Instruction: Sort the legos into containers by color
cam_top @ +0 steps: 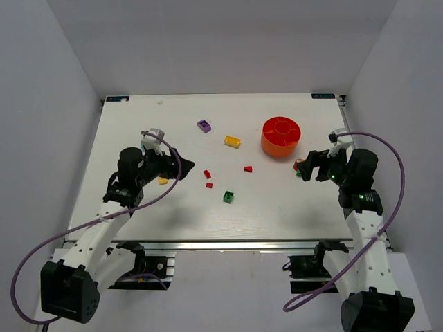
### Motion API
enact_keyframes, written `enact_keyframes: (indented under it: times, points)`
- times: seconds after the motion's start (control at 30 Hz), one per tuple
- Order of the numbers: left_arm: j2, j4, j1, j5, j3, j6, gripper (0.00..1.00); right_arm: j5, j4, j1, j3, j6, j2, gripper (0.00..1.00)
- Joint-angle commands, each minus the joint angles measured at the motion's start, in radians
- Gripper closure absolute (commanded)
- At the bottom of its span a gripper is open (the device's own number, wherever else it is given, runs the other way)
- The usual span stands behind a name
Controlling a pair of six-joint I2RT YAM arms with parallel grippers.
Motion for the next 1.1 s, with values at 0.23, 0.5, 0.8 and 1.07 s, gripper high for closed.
enact_keyframes:
  times: [0.23,0.5,0.8,1.07]
  points:
    - [0.091,0.05,0.0,0.208,0.059,-0.073,0.02,-0.21,0.025,-0.025,-0.057,-0.201,-0.044,0.11]
    - [0.252,-0.054,-0.064,0.135,0.126,-0.078,0.28,-0.134,-0.016,-0.019,-0.088,-0.416,-0.041,0.11]
    - [0.482,-0.332,-0.271,-0.325,0.359,-0.083,0.36,-0.244,-0.021,-0.019,-0.073,-0.393,-0.052,0.14]
    - [0.757,-0.605,-0.42,-0.809,0.594,-0.368,0.28,-0.081,0.018,-0.021,-0.033,-0.215,0.017,0.83]
